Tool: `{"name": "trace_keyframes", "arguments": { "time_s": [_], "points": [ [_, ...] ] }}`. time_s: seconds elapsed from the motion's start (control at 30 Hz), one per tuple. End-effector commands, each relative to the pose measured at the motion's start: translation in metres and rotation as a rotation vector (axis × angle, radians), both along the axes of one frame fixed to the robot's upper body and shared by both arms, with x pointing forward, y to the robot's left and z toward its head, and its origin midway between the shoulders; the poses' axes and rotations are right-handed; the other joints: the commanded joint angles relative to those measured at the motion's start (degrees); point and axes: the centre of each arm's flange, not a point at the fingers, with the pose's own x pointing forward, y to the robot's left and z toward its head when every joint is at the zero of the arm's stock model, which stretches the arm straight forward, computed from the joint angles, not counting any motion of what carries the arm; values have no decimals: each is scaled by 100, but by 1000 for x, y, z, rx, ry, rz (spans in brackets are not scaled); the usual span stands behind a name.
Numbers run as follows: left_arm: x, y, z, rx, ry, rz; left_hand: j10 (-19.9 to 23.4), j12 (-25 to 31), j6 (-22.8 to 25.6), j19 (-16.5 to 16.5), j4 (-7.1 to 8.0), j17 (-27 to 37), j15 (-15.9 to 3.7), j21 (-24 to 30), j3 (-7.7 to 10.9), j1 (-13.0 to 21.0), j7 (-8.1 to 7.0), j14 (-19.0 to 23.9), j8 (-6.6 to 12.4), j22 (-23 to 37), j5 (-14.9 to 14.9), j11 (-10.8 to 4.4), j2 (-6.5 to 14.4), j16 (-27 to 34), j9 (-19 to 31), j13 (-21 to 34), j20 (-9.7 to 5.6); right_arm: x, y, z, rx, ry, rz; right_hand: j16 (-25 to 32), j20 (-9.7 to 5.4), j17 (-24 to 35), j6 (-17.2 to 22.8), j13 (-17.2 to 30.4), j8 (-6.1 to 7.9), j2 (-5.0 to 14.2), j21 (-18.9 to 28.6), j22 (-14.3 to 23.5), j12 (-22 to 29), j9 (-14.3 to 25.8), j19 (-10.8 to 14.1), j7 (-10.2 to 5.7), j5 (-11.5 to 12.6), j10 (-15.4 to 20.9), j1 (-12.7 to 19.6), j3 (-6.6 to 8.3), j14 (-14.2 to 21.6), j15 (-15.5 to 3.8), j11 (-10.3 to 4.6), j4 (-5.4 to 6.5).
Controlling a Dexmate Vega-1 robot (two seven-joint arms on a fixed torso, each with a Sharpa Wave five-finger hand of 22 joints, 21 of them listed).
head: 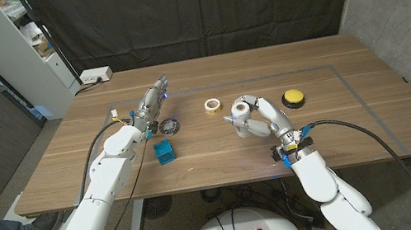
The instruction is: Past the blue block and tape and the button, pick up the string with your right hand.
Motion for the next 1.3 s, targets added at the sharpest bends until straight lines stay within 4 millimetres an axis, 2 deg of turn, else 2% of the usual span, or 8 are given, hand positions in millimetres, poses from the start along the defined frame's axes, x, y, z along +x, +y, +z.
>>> {"name": "trace_keyframes", "arguments": {
  "time_s": [0.03,0.63,1.3],
  "points": [
    [4,-1,0,1,6,-3,-46,41,-10,-250,-44,21,43,47,13,3,30,-131,-14,15,-37,13,65,33,25,10,37,-8,-1,19,-2,-16,-10,20,9,42,31,27,63,435,57,-5,-19,27,59,37,-57,64,375,42,84,-547,-2,-21],
    [5,-2,2,1,3,-5,-43,44,-15,-251,-52,21,44,48,8,10,33,-136,-13,15,-38,12,68,33,24,9,30,-19,-5,44,28,-41,12,28,13,160,99,58,145,469,159,-40,0,66,129,30,-215,223,419,67,213,-550,-14,-36],
    [0,-1,1,10,1,-5,-56,42,-33,-260,-62,21,39,47,2,18,27,-137,-17,15,-38,36,71,35,24,9,20,-26,-8,54,57,-52,33,26,-7,286,168,139,205,516,266,-37,21,73,156,9,-356,302,456,97,279,-570,-27,-44]
  ]
}}
